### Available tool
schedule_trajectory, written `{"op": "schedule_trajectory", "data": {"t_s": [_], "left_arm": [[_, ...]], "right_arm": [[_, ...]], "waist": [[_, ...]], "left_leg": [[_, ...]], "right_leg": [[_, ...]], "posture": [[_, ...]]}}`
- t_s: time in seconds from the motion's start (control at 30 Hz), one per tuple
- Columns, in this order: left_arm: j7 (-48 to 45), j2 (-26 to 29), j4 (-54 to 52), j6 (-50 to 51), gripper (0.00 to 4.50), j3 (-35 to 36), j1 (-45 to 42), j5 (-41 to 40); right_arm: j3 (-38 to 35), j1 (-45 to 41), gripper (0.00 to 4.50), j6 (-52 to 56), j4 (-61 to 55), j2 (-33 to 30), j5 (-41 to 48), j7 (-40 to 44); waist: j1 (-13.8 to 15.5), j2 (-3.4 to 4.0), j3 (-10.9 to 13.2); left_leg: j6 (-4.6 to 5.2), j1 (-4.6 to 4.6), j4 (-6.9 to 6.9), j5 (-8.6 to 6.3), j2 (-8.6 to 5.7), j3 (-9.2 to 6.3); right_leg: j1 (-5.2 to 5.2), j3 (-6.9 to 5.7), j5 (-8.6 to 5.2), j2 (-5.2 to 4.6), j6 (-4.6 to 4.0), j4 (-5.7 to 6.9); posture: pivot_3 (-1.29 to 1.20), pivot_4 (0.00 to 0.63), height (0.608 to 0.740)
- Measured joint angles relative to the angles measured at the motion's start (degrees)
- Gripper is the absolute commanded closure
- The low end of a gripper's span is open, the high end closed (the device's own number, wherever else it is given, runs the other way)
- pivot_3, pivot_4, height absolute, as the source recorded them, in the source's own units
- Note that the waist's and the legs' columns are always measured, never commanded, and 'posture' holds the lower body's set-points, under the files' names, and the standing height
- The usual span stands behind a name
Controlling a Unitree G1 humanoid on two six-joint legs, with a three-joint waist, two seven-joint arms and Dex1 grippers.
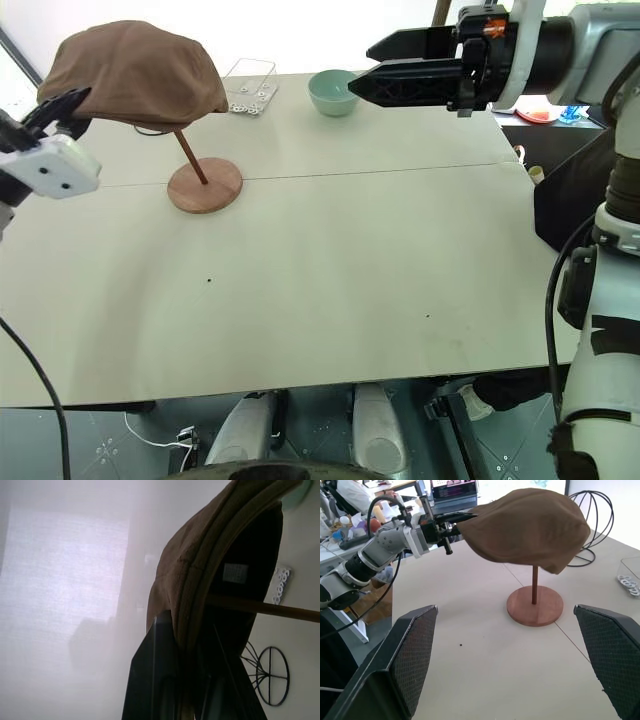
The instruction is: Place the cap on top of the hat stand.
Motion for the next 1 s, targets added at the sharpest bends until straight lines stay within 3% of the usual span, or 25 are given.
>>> {"op": "schedule_trajectory", "data": {"t_s": [0.23, 0.27, 0.33, 0.5, 0.53, 0.7, 1.0], "left_arm": [[2.80, 0.00, 8.84, -8.08, 4.39, -0.38, 1.15, -0.27], [3.23, -0.20, 9.49, -8.14, 3.64, -0.51, 0.95, -0.27], [3.69, -0.81, 10.72, -7.82, 2.86, -0.62, 0.09, -0.32], [3.18, -2.59, 9.34, -3.22, 0.24, -0.67, -0.36, -3.32], [2.60, -2.78, 7.75, -1.53, 0.08, -0.61, -0.18, -4.39], [1.42, -2.81, 0.50, 2.65, 0.08, 1.15, 3.25, -7.14], [-11.60, -3.42, -22.63, 19.23, 0.08, 12.61, 24.33, -21.53]], "right_arm": [[0.39, -0.03, 0.00, -0.23, 0.02, 0.06, -0.01, 0.14], [0.40, -0.04, 0.00, -0.23, 0.02, 0.06, -0.01, 0.15], [0.40, -0.06, 0.00, -0.23, 0.02, 0.08, 0.00, 0.16], [0.40, -0.07, 0.00, -0.23, 0.00, 0.26, 0.03, 0.16], [0.40, -0.07, 0.00, -0.22, -0.01, 0.27, 0.07, 0.22], [0.40, -0.08, 0.00, -0.25, 0.04, 0.89, 0.08, 0.37], [1.09, -0.15, 0.00, -2.62, 2.25, 2.43, -0.83, 2.22]], "waist": [[0.04, 0.00, 0.00], [0.03, 0.00, 0.00], [0.03, 0.00, 0.00], [0.02, 0.00, 0.00], [0.01, 0.00, 0.00], [-0.16, 0.00, 0.00], [-0.17, 0.01, 0.01]], "left_leg": [[0.00, 0.00, 0.00, 0.00, 0.00, 0.01], [0.00, 0.00, 0.00, 0.00, 0.00, 0.01], [0.00, 0.00, 0.00, 0.00, 0.00, 0.01], [0.00, 0.00, 0.00, 0.00, 0.00, 0.01], [0.00, 0.00, 0.00, 0.00, 0.00, 0.01], [0.00, 0.01, -0.02, 0.00, 0.00, 0.01], [0.00, 0.02, -0.05, 0.00, 0.02, 0.05]], "right_leg": [[0.00, 0.00, 0.00, 0.00, 0.00, 0.00], [0.00, 0.00, 0.00, 0.01, 0.00, 0.00], [0.00, -0.01, 0.00, 0.01, 0.00, 0.01], [0.00, -0.01, 0.00, 0.01, 0.01, 0.01], [0.00, -0.01, 0.00, 0.01, 0.01, 0.01], [-0.01, 0.00, 0.00, 0.01, 0.00, 0.01], [0.01, 0.02, -0.08, 0.00, -0.16, -0.05]], "posture": [[0.00, 0.150, 0.740], [0.00, 0.150, 0.740], [0.00, 0.150, 0.740], [0.00, 0.150, 0.740], [0.00, 0.150, 0.740], [0.00, 0.150, 0.740], [0.00, 0.150, 0.740]]}}
